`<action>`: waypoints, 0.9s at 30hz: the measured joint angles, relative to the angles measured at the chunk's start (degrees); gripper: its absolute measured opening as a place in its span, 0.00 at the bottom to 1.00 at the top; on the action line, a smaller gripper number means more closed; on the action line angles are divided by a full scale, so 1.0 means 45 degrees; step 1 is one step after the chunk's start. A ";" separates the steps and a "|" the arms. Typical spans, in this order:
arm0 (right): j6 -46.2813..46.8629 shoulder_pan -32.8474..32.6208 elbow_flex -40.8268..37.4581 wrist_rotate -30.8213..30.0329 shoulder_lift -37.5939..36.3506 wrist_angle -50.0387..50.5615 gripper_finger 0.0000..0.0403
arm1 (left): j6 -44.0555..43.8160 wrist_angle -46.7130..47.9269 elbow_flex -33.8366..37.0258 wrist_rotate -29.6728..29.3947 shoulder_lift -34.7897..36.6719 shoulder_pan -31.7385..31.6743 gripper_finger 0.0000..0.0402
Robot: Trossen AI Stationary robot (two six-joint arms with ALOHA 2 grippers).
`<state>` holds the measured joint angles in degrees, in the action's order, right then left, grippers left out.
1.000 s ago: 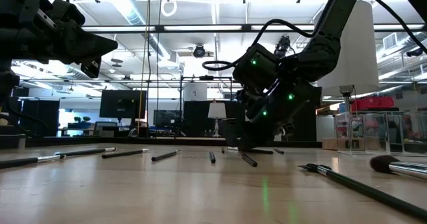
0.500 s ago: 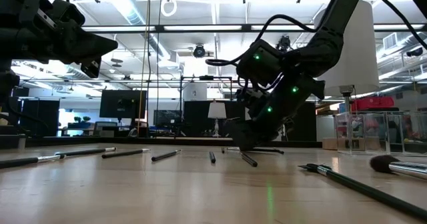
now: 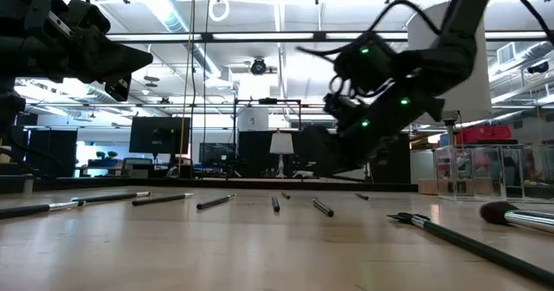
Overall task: Put items in baskets/containers
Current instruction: Put the black eyeshadow brush into the transparent organizer
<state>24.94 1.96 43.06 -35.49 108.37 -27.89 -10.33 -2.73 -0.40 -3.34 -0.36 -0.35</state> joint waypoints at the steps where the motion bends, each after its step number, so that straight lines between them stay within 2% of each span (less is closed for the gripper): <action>1: -0.0001 -0.0009 -0.0318 0.0022 -0.0091 -0.0626 0.02 | -0.0002 -0.0003 0.0000 0.0002 0.0000 0.0001 0.02; 6: -0.0241 -0.0099 -0.1462 0.0898 -0.0175 -0.4120 0.02 | -0.0003 -0.0003 0.0000 -0.0003 0.0000 -0.0003 0.02; 11: -0.2115 -0.0441 -0.1710 0.1883 -0.0149 -0.6816 0.02 | -0.0001 -0.0003 0.0000 0.0000 0.0000 0.0000 0.02; 17: -0.3442 -0.0715 -0.1591 0.3516 -0.0149 -0.9016 0.02 | 0.0001 -0.0003 0.0000 0.0001 0.0000 -0.0002 0.02; 27: -0.3064 -0.1494 -0.1586 0.6273 -0.0149 -1.1736 0.02 | 0.0000 -0.0003 0.0000 -0.0001 0.0000 -0.0003 0.02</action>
<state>11.16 -4.76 35.92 -7.26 107.70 -80.71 -10.34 -2.74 -0.41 -3.34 -0.36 -0.36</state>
